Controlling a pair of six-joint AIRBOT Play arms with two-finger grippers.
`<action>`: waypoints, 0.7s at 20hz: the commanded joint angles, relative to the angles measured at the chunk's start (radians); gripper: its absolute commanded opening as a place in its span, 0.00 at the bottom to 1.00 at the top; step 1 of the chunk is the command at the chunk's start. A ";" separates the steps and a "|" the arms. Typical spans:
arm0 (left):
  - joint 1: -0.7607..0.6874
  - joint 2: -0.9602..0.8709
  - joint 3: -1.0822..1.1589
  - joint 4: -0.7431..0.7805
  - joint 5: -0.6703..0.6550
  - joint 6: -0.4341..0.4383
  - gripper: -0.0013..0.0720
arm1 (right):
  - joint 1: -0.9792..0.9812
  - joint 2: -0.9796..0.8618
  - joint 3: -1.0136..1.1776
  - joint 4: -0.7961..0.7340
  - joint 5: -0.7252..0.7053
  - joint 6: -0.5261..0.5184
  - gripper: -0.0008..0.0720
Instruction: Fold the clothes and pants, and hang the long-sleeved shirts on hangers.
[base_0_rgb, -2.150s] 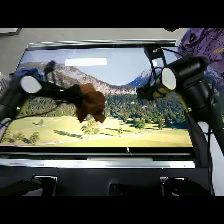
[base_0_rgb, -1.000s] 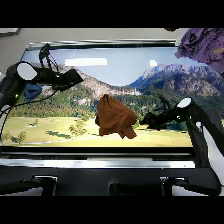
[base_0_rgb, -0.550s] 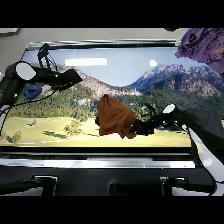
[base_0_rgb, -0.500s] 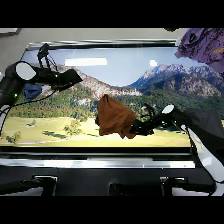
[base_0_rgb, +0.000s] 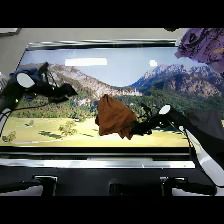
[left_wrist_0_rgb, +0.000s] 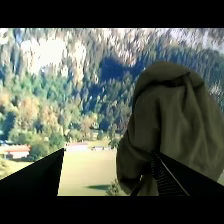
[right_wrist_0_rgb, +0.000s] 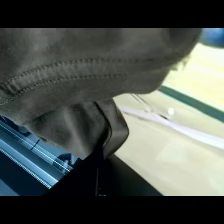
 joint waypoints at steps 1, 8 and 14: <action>0.022 -0.029 -0.213 -0.273 0.026 0.212 0.86 | 0.002 0.011 0.000 -0.007 0.005 0.028 0.05; -0.089 -0.190 -0.278 -0.437 0.035 0.351 0.86 | 0.002 0.011 0.000 -0.009 -0.012 0.046 0.05; -0.119 -0.230 -0.278 -0.489 0.049 0.350 0.85 | 0.002 0.011 0.000 -0.009 -0.044 0.076 0.05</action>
